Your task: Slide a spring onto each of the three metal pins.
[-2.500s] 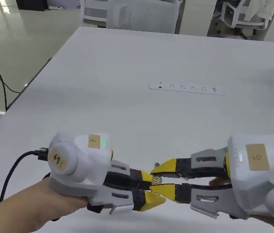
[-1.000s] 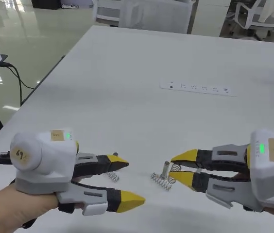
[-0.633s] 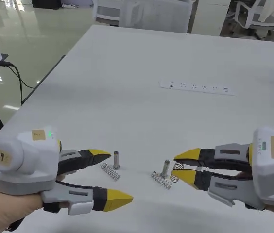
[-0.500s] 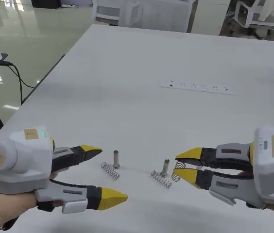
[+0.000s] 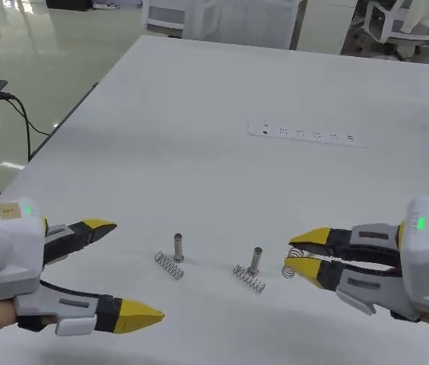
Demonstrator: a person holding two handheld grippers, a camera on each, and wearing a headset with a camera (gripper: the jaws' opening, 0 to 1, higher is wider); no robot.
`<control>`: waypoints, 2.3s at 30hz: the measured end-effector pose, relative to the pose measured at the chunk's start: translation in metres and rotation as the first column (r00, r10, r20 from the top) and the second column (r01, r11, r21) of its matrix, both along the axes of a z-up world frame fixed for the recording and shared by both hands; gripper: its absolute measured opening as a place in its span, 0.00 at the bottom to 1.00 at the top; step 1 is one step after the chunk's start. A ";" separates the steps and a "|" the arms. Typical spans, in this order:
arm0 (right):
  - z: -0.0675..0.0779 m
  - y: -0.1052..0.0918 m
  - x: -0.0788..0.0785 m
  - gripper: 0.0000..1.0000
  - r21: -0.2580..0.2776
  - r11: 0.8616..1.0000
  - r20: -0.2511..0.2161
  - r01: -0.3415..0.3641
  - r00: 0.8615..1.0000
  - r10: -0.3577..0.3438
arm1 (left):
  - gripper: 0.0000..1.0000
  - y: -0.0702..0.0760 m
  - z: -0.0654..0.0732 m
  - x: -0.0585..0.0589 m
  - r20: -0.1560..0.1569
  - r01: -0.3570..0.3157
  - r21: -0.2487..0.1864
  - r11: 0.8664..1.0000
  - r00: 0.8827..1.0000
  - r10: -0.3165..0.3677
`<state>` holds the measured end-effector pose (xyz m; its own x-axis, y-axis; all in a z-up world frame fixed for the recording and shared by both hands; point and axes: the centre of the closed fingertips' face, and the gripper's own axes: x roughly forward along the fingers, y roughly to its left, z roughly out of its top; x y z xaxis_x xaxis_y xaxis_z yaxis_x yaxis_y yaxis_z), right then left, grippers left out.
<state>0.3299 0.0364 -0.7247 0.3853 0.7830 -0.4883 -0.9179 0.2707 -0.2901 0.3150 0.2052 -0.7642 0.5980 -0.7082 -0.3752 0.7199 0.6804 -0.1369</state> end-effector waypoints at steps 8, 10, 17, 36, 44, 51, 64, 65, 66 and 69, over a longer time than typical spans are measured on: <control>0.000 -0.022 0.023 0.07 0.031 0.993 -0.020 0.110 0.994 -0.109 | 0.98 0.005 0.001 0.000 0.002 -0.020 -0.003 1.000 1.000 0.020; 0.000 -0.027 0.027 0.07 0.041 0.991 -0.027 0.129 0.991 -0.128 | 0.98 0.006 0.002 0.000 0.000 -0.031 -0.006 1.000 1.000 0.031; -0.001 -0.041 0.040 0.07 0.057 0.978 -0.032 0.203 0.979 -0.201 | 0.98 0.006 0.002 -0.001 -0.002 -0.037 -0.009 0.999 0.999 0.037; -0.010 -0.048 0.065 0.07 0.067 0.955 -0.054 0.288 0.957 -0.284 | 0.98 0.005 0.006 -0.003 -0.002 -0.040 -0.013 0.999 0.999 0.040; -0.014 -0.047 0.067 0.08 0.066 0.954 -0.078 0.294 0.954 -0.289 | 0.98 0.008 0.007 -0.003 -0.004 -0.047 -0.011 0.999 0.999 0.047; -0.017 -0.045 0.068 0.08 0.066 0.953 -0.087 0.297 0.953 -0.291 | 0.98 0.007 0.007 -0.003 -0.006 -0.045 -0.010 0.999 0.999 0.045; -0.024 -0.046 0.070 0.08 0.062 0.949 -0.100 0.309 0.948 -0.302 | 0.98 0.009 0.003 -0.005 -0.017 -0.053 -0.008 0.999 0.998 0.053; -0.024 -0.046 0.070 0.08 0.062 0.949 -0.099 0.309 0.948 -0.302 | 0.98 0.009 0.003 -0.005 -0.019 -0.052 -0.009 0.999 0.998 0.052; -0.024 -0.046 0.070 0.08 0.060 0.949 -0.098 0.310 0.948 -0.303 | 0.98 0.009 0.003 -0.005 -0.020 -0.052 -0.009 0.999 0.998 0.052; -0.025 -0.045 0.070 0.08 0.062 0.948 -0.101 0.312 0.947 -0.305 | 0.98 0.010 0.001 -0.005 -0.022 -0.055 -0.006 0.998 0.998 0.055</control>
